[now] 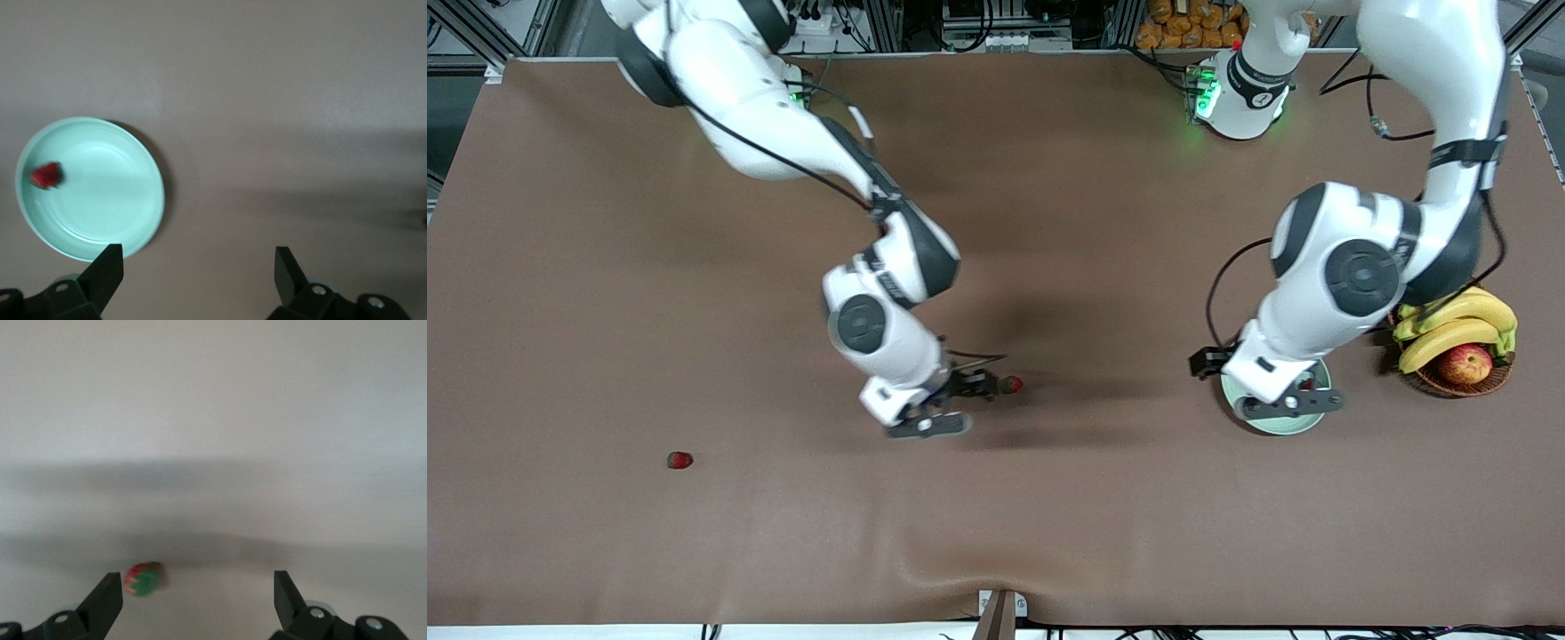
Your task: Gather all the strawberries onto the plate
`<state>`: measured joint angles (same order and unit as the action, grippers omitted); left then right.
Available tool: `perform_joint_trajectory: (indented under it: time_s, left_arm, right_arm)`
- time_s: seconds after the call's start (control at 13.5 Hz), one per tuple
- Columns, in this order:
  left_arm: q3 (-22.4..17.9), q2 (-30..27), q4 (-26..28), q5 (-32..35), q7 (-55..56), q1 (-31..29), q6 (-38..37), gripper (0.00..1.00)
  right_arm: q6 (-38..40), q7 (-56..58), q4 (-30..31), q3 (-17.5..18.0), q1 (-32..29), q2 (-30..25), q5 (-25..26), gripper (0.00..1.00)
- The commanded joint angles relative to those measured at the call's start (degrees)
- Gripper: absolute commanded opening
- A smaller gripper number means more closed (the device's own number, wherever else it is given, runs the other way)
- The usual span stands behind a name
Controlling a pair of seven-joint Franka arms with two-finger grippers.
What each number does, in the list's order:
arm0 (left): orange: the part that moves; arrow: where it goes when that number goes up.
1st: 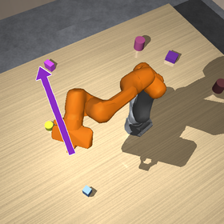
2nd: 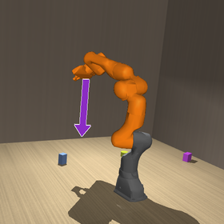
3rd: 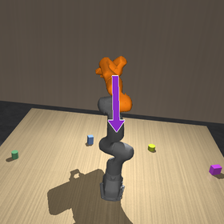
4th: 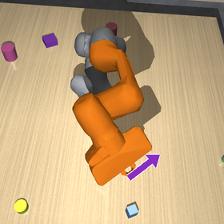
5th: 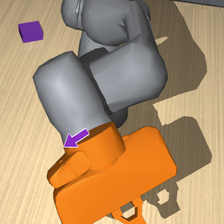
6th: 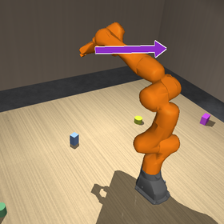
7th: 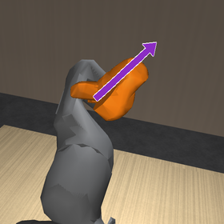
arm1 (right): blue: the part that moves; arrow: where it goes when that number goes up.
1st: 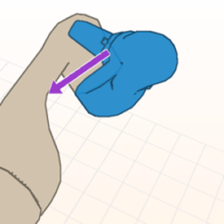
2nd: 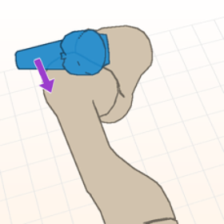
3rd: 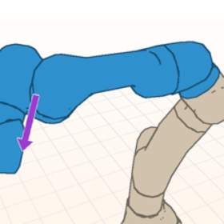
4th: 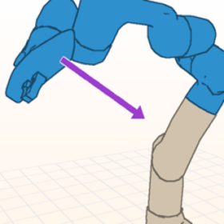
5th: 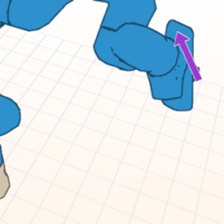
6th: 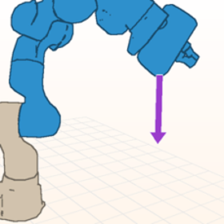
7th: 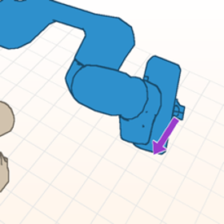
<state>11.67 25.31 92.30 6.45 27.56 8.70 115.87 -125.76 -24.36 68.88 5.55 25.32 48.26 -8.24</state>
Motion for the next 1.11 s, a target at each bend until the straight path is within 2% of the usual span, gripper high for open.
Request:
perform_joint_trajectory:
  time_s: [0.0, 0.15, 0.37, 0.67, 0.74, 0.89, 1.04]
  left_arm:
    - [-0.33, 3.07, -0.98, 0.14, 5.03, 2.62, 0.93, 1.00]
    - [-0.33, 5.18, -1.07, 0.14, 10.38, 4.91, 3.20, 1.00]
    - [-0.86, 9.66, -1.50, 0.14, 20.40, 9.47, 9.52, 1.00]
    - [-1.04, 17.21, -8.07, 0.14, 37.88, 15.27, 15.33, 1.00]
    - [-1.65, 18.79, -9.66, 0.84, 41.23, 17.73, 15.35, 1.00]
    - [-5.41, 20.73, -11.60, 1.37, 49.05, 23.00, 15.70, 1.00]
    - [-7.36, 24.24, -15.81, 1.37, 55.47, 26.00, 15.87, 1.00]
  right_arm:
    - [5.95, -0.16, 2.22, -0.45, -4.74, -4.75, 4.44, 1.00]
    - [8.94, -0.16, 2.22, -2.55, -6.94, -5.54, 8.58, 1.00]
    - [10.71, -0.07, 2.31, -4.06, -11.68, -5.02, 10.52, 1.00]
    - [9.49, -0.07, 2.22, -4.15, -20.20, -3.27, 11.84, 1.00]
    - [7.39, -0.07, 2.22, -4.15, -22.74, -2.48, 12.28, 1.00]
    - [2.03, 0.01, 2.31, -4.15, -27.14, -0.37, 12.20, 1.00]
    - [0.26, 0.62, 2.31, -4.15, -29.96, 1.39, 12.72, 1.00]
